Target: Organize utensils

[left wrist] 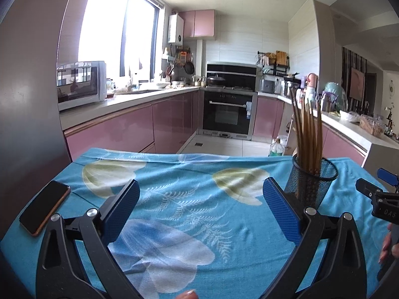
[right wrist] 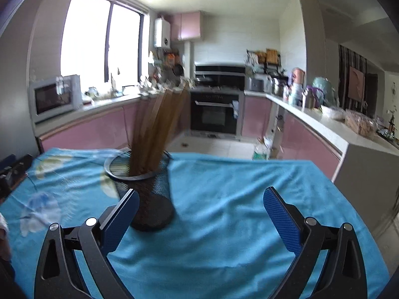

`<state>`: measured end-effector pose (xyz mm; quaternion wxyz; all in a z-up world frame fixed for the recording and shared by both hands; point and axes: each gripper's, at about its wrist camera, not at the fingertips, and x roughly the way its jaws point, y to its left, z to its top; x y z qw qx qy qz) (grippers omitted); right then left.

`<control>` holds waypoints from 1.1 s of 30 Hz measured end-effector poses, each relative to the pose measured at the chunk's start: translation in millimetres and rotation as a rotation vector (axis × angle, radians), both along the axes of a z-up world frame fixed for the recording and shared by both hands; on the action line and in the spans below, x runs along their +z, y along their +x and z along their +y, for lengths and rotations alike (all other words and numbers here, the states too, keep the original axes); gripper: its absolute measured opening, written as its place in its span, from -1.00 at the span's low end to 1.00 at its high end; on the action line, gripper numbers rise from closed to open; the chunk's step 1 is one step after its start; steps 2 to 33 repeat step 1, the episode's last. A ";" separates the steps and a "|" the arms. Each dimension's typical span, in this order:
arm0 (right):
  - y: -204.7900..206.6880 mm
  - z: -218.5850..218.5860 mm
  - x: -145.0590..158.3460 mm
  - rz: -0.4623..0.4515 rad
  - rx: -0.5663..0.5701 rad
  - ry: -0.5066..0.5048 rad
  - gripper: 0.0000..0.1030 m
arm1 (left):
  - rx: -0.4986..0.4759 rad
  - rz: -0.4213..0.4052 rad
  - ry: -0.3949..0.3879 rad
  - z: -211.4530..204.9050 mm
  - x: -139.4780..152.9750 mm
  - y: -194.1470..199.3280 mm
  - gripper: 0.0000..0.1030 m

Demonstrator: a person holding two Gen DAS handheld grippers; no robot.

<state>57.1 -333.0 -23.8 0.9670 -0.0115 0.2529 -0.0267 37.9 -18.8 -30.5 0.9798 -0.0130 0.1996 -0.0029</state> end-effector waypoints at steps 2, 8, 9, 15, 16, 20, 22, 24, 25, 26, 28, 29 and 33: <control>11.5 -11.7 -8.3 0.071 -0.036 -0.013 0.88 | 0.009 0.028 0.013 3.3 -3.8 5.4 0.89; 11.5 -11.7 -8.3 0.071 -0.036 -0.013 0.88 | 0.009 0.028 0.013 3.3 -3.8 5.4 0.89; 11.5 -11.7 -8.3 0.071 -0.036 -0.013 0.88 | 0.009 0.028 0.013 3.3 -3.8 5.4 0.89; 11.5 -11.7 -8.3 0.071 -0.036 -0.013 0.88 | 0.009 0.028 0.013 3.3 -3.8 5.4 0.89; 11.5 -11.7 -8.3 0.071 -0.036 -0.013 0.88 | 0.009 0.028 0.013 3.3 -3.8 5.4 0.89; 11.5 -11.7 -8.3 0.071 -0.036 -0.013 0.88 | 0.009 0.028 0.013 3.3 -3.8 5.4 0.89; 11.5 -11.7 -8.3 0.071 -0.036 -0.013 0.88 | 0.009 0.028 0.013 3.3 -3.8 5.4 0.89; 11.5 -11.7 -8.3 0.071 -0.036 -0.013 0.88 | 0.009 0.028 0.013 3.3 -3.8 5.4 0.89; 11.5 -11.7 -8.3 0.071 -0.036 -0.013 0.88 | 0.009 0.028 0.013 3.3 -3.8 5.4 0.89; 11.5 -11.7 -8.3 0.071 -0.036 -0.013 0.88 | 0.009 0.028 0.013 3.3 -3.8 5.4 0.89; 11.5 -11.7 -8.3 0.071 -0.036 -0.013 0.88 | 0.009 0.028 0.013 3.3 -3.8 5.4 0.89; 11.5 -11.7 -8.3 0.071 -0.036 -0.013 0.88 | 0.009 0.028 0.013 3.3 -3.8 5.4 0.89; 11.5 -11.7 -8.3 0.071 -0.036 -0.013 0.88 | 0.009 0.028 0.013 3.3 -3.8 5.4 0.89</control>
